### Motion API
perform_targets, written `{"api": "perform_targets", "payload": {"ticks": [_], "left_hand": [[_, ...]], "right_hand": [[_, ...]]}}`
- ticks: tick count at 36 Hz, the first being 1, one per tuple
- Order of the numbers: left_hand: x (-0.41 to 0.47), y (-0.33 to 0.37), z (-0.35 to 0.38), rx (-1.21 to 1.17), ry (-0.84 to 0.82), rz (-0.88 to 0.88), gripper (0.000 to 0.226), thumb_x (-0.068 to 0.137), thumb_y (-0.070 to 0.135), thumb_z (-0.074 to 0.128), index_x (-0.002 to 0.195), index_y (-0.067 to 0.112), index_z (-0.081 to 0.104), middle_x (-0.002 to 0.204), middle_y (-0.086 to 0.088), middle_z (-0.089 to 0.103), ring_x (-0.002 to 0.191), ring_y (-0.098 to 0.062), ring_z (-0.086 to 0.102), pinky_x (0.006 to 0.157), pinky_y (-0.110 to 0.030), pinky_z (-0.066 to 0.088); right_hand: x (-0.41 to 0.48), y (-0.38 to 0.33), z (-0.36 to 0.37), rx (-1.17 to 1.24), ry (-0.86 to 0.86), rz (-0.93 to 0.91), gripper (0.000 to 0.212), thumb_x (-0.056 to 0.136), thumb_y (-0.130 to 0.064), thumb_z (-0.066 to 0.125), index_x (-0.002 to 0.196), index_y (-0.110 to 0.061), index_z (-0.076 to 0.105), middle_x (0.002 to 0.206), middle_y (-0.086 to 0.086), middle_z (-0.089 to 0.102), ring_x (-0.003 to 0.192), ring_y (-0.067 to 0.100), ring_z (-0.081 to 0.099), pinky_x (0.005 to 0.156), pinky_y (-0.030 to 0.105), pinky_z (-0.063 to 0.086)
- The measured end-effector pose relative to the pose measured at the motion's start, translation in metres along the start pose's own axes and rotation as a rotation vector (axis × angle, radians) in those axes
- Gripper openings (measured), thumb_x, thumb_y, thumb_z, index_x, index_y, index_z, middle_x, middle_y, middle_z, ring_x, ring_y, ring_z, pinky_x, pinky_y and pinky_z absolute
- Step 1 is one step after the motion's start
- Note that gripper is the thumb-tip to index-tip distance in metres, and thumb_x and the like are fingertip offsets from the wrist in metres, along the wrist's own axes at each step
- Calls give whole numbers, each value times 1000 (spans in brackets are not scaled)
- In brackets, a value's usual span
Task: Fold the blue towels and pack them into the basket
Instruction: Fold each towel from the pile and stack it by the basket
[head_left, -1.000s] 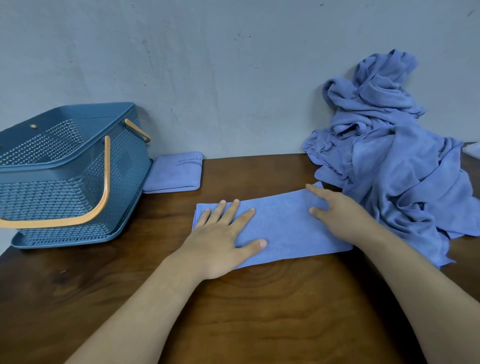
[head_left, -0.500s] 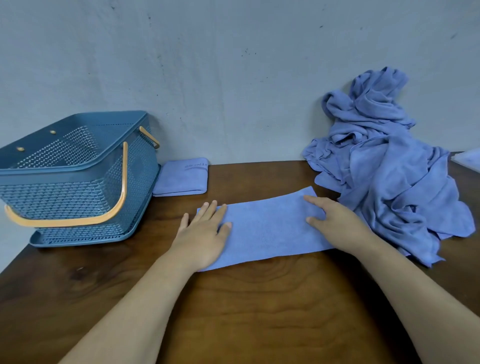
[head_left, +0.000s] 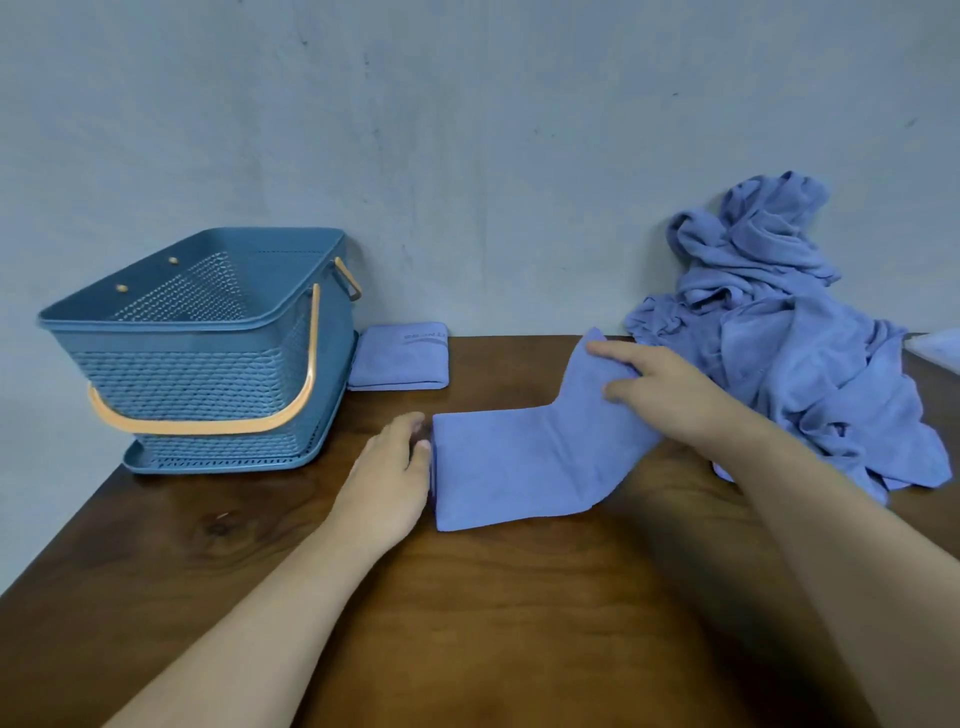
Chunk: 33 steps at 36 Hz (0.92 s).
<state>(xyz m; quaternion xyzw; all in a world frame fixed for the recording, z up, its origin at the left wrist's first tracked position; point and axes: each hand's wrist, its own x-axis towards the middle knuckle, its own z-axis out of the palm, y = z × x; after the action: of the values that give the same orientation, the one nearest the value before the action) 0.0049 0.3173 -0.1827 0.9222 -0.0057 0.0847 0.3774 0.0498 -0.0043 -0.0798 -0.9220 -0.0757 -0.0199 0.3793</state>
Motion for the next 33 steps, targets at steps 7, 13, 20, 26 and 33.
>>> {"api": "perform_targets", "payload": {"ticks": [7, 13, 20, 26, 33], "left_hand": [[16, -17, -10, -140, 36, -107, 39, 108, 22, 46, 146, 32, 52, 118, 19, 64, 91, 7, 61, 67, -10, 37], [18, -16, -9, -128, -9, -63, 36, 106, 27, 52, 140, 34, 54, 105, 26, 65, 118, -12, 60, 103, -40, 50], [15, -13, -6, -28, -11, -3, 37, 102, 25, 50, 136, 38, 54, 103, 26, 63, 122, -11, 51, 103, -33, 37], [16, -12, -5, -18, -17, -5, 39, 101, 25, 50, 138, 39, 53, 106, 27, 61, 124, -8, 48, 97, -27, 31], [11, -8, -9, -69, -3, -15, 42, 103, 18, 44, 137, 40, 55, 116, 23, 67, 125, -8, 47, 109, -35, 40]], "right_hand": [[12, -68, 42, -135, -174, -64, 74, 93, -16, 63, 160, -38, 43, 163, -12, 43, 128, 6, 49, 95, 20, 40], [8, -88, 95, -228, -296, -35, 81, 91, -17, 60, 166, -33, 32, 168, -10, 37, 150, 15, 40, 105, 24, 34], [2, -78, 137, -280, -350, -4, 79, 97, -12, 56, 168, -30, 25, 155, 1, 52, 110, 12, 55, 77, 12, 40], [0, -70, 145, -248, -325, -24, 81, 97, -14, 56, 167, -36, 24, 142, -2, 61, 109, 17, 67, 99, 37, 54], [-2, -72, 134, 204, -285, 17, 58, 101, -46, 59, 153, -60, 37, 134, -22, 60, 86, 11, 71, 76, 26, 56]]}}
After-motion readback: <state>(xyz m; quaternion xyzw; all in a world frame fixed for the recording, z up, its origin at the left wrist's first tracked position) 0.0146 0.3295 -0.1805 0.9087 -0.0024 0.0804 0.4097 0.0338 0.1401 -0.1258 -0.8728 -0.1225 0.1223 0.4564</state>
